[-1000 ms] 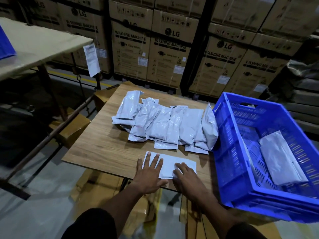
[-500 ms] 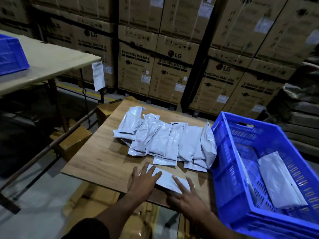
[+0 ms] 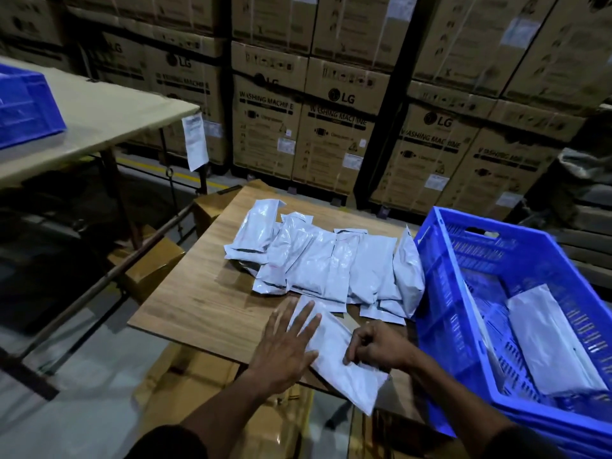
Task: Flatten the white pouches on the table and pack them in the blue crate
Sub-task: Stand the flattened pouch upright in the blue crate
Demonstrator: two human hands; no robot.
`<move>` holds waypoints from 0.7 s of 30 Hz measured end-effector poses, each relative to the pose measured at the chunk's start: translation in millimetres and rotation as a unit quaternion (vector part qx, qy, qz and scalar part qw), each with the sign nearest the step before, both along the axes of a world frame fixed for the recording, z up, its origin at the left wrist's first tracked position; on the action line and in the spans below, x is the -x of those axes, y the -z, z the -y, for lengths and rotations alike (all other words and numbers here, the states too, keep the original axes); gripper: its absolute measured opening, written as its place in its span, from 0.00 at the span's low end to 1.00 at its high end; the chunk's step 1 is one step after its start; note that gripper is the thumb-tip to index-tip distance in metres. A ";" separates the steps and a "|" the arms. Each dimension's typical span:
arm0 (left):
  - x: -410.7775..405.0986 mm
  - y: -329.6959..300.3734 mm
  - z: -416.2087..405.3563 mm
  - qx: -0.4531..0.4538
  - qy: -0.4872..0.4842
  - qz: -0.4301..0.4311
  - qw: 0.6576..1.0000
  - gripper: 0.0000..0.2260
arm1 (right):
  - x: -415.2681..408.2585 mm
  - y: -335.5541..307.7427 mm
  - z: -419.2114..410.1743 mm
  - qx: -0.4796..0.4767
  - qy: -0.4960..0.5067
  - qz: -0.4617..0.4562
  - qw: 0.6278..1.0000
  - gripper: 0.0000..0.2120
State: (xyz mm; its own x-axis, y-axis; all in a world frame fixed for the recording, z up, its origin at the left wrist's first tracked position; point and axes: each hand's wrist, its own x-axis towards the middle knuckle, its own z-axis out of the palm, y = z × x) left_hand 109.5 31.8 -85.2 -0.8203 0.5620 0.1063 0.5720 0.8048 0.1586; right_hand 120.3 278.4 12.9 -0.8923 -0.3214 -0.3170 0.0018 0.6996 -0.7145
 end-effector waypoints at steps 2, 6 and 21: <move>-0.8 5.1 -6.4 0.038 -0.004 0.039 0.998 0.31 | 9.5 8.1 -8.8 -0.069 -0.031 -0.011 0.997 0.15; -10.1 13.2 -14.5 0.089 -0.026 0.125 0.988 0.34 | 9.0 49.2 -6.6 -0.302 0.033 -0.188 0.934 0.14; -2.7 9.2 -43.0 0.081 -0.043 0.084 0.992 0.24 | -31.9 109.4 45.2 -0.338 0.017 -0.162 0.927 0.29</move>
